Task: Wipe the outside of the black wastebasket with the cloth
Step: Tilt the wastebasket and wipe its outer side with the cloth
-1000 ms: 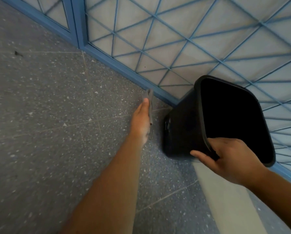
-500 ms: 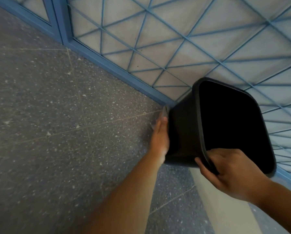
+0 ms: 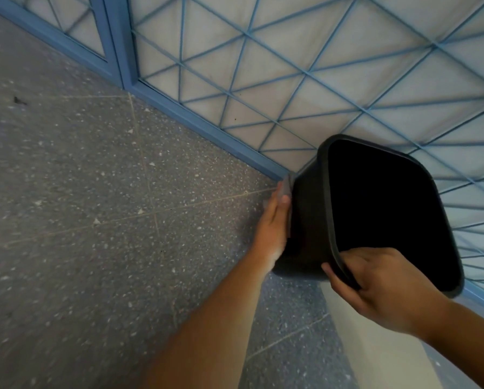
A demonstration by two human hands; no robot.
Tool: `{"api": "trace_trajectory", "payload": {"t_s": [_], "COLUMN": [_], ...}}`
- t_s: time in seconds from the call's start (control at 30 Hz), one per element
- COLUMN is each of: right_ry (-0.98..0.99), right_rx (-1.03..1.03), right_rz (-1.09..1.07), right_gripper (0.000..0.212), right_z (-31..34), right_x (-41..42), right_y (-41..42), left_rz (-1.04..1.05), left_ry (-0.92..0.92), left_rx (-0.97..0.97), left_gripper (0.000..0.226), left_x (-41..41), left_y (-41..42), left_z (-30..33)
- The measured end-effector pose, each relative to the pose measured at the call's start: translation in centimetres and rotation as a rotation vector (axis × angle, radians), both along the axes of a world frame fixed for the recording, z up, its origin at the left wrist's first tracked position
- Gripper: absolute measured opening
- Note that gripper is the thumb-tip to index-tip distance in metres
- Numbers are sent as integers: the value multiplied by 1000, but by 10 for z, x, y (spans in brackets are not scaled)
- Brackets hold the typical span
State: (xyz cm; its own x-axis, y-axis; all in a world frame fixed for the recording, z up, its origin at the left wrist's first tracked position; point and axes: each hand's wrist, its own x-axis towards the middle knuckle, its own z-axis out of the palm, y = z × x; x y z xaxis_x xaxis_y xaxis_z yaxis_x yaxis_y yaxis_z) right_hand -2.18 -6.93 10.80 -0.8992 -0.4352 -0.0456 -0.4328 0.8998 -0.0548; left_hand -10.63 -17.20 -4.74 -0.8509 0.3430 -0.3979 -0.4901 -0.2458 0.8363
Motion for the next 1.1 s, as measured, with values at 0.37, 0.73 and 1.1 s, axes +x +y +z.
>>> {"api": "trace_trajectory", "payload": {"t_s": [0.37, 0.73, 1.1], "right_ry": [9, 24, 12], "right_rx": [11, -24, -14], "right_rz": [16, 44, 20], "right_gripper": [34, 30, 33], "right_z": [-1, -2, 0], "right_x": [0, 3, 4], "right_y": [2, 6, 4], "left_rz": [10, 80, 67], "left_ry": [-70, 17, 21], "left_rx": [-21, 27, 52], "left_gripper": [52, 63, 55], "left_x": [8, 47, 28], "left_y": [-3, 6, 8], "left_z": [-5, 10, 6]}}
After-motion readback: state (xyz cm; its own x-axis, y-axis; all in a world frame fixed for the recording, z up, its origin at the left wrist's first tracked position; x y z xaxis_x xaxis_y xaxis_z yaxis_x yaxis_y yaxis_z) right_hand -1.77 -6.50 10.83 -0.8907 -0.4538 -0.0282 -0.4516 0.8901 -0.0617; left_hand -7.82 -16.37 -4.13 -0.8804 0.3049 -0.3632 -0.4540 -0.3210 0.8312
